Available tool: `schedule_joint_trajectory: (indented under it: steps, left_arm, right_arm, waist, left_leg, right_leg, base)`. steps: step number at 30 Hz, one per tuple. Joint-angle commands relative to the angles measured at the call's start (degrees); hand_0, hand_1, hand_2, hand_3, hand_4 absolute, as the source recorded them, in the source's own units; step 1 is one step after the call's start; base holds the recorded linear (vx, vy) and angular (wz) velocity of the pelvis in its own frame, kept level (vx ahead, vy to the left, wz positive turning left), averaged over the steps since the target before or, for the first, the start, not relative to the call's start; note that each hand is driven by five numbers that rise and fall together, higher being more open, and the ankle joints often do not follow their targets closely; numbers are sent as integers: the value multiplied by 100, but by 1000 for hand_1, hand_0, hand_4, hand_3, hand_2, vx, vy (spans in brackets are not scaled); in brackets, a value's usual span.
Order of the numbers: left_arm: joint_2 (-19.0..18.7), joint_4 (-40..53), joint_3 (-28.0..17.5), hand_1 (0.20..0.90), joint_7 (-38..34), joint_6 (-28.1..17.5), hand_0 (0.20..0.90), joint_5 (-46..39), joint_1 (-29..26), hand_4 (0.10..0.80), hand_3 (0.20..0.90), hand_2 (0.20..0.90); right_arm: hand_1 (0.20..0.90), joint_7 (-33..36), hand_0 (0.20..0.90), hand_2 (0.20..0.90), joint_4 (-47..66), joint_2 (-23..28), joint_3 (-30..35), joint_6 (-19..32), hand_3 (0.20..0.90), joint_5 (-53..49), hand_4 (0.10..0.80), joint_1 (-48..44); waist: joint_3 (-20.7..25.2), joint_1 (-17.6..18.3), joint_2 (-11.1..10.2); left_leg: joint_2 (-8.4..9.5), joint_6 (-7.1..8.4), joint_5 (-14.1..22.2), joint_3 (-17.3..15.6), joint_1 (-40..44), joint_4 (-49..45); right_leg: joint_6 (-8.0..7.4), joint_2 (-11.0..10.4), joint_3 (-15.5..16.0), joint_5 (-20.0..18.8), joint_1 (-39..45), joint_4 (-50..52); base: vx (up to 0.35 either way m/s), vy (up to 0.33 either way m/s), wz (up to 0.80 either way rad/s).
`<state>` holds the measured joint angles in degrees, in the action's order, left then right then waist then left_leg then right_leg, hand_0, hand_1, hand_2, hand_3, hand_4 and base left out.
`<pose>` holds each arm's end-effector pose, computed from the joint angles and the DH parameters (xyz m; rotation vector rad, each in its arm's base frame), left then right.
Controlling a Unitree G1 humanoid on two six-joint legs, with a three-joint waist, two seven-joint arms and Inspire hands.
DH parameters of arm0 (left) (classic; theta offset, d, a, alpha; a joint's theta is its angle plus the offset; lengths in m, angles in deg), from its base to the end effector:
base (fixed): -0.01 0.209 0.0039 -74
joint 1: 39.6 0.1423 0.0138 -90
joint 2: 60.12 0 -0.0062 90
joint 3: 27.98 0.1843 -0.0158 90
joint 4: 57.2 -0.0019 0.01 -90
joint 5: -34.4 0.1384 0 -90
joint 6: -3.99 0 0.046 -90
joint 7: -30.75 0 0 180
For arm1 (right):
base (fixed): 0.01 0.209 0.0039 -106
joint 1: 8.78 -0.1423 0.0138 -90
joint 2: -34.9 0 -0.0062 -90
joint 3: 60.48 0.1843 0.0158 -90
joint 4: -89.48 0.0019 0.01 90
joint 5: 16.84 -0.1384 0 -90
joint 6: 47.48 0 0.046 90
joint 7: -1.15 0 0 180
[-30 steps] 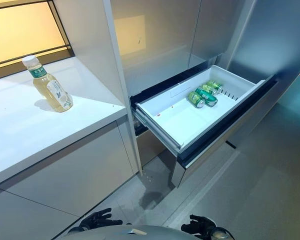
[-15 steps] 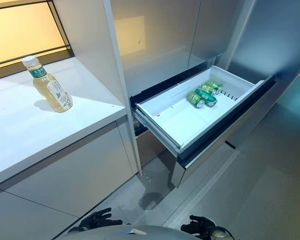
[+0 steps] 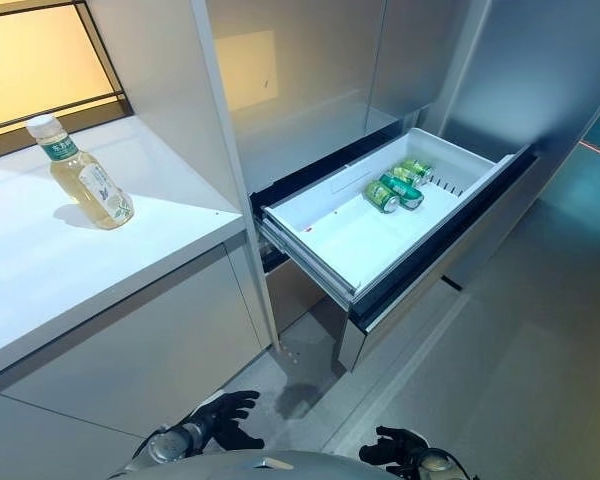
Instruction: Put drinks into fridge and close the fridge
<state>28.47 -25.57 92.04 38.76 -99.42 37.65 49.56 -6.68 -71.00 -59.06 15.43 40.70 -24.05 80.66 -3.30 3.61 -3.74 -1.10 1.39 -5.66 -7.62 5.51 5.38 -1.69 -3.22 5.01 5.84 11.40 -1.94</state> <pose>0.1071 0.1952 -0.1026 0.4819 0.8608 -0.5423 0.0726 -0.2077 -0.1201 -0.1400 1.2792 0.1216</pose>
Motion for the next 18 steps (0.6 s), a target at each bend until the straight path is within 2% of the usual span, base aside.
schedule_joint_trajectory:
  steps: [1, 7, 9, 11, 14, 18]
  left_arm:
    - [100, 415, 183, 900, 47, -615, 900, 299, -704, 800, 900, 900]
    - [-319, 1587, 564, 900, -58, -778, 900, 514, -1006, 800, 900, 900]
    - [-455, 1796, 755, 900, -360, -1020, 900, 891, -1045, 800, 900, 900]
    - [-695, 2308, 825, 900, -514, -1067, 900, 1119, -1037, 800, 900, 900]
    - [-1047, 3134, 792, 900, -459, -981, 900, 1146, -1085, 800, 900, 900]
    - [-1606, 4754, 451, 900, 171, -572, 900, 752, -1307, 800, 900, 900]
  right_arm:
    - [900, -150, 900, 900, -60, 268, -394, -48, 900, 248, 800, -78]
    - [900, -229, 900, 900, 31, 412, -427, -90, 900, 283, 800, -104]
    - [900, -251, 900, 900, -2, 408, -387, -45, 900, 323, 800, -116]
    - [900, -236, 900, 900, 33, 430, -380, -25, 900, 325, 800, -102]
    - [900, -186, 900, 900, 137, 454, -319, -37, 900, 345, 800, -40]
    - [900, 6, 900, 900, 266, 394, -270, -34, 900, 248, 800, 83]
  waist:
    - [-152, -42, 317]
    - [-164, -44, 359]
    - [-151, -61, 356]
    - [-177, -83, 374]
    - [-212, -119, 412]
    - [-221, -205, 460]
  left_leg:
    - [120, -93, 972, 180, 312, -38]
    - [114, -89, 960, 199, 269, -38]
    - [118, -102, 967, 199, 243, -38]
    - [125, -98, 970, 221, 227, -38]
    - [144, -108, 961, 284, 214, -38]
    - [175, -135, 933, 400, 183, -38]
  right_leg:
    - [-329, 183, 254, -360, -453, -57]
    - [-346, 167, 292, -365, -471, -69]
    - [-344, 175, 296, -364, -483, -87]
    - [-346, 175, 318, -355, -478, -103]
    - [-352, 160, 358, -357, -469, -113]
    - [-357, 133, 443, -372, -440, -136]
  base:
    - [0, 0, 0]
    - [0, 0, 0]
    - [0, 0, 0]
    - [-33, 17, 0]
    - [-35, 30, 1]
    - [-26, 16, 8]
